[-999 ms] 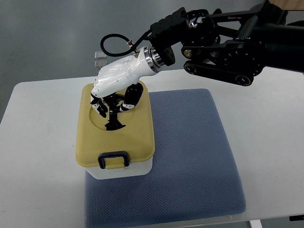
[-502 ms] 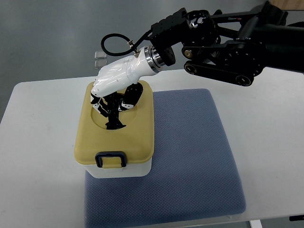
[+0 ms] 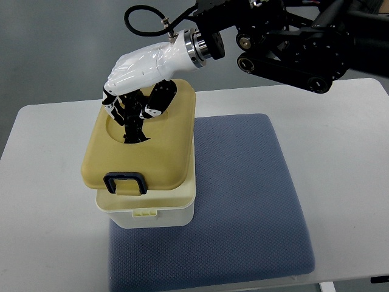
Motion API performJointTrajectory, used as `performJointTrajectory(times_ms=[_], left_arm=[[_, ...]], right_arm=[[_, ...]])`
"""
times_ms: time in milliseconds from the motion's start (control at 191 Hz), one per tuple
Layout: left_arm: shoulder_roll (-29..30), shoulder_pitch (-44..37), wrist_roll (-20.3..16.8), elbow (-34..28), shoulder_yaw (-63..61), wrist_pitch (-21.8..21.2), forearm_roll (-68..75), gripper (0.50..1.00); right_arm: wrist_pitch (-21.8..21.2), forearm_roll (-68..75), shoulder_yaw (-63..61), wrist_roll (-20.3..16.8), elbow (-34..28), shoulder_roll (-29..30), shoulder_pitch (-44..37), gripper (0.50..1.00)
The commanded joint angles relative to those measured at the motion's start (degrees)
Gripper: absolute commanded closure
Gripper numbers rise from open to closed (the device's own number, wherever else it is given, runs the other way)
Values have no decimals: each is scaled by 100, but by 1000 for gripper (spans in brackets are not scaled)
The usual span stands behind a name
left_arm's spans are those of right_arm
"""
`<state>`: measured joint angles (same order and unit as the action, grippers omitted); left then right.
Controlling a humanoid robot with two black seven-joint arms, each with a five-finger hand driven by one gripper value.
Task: Open white storage box with right hand
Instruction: 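Lift the yellow lid off the white box with the right hand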
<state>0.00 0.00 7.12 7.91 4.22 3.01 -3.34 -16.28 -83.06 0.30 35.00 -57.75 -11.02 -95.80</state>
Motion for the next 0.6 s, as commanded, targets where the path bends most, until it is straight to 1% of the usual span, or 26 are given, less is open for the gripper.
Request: performJointTrajectory(times_ms=[0,199,424,596], left_arm=[[0,0,0,0,0,7,0,500],[0,0,0,0,0,-2,0,500],[0,0,0,0,0,-2,0,500],[0,0,0,0,0,7,0,500]], right_arm=[[29,0,-74,0,80,-233,18,1000],[81,0,-400,0,159,-752,149,1000],[125,0,-707,0,370,-1517,712,1000],[547,-9,-760,0,554,-1921,1283,1000]])
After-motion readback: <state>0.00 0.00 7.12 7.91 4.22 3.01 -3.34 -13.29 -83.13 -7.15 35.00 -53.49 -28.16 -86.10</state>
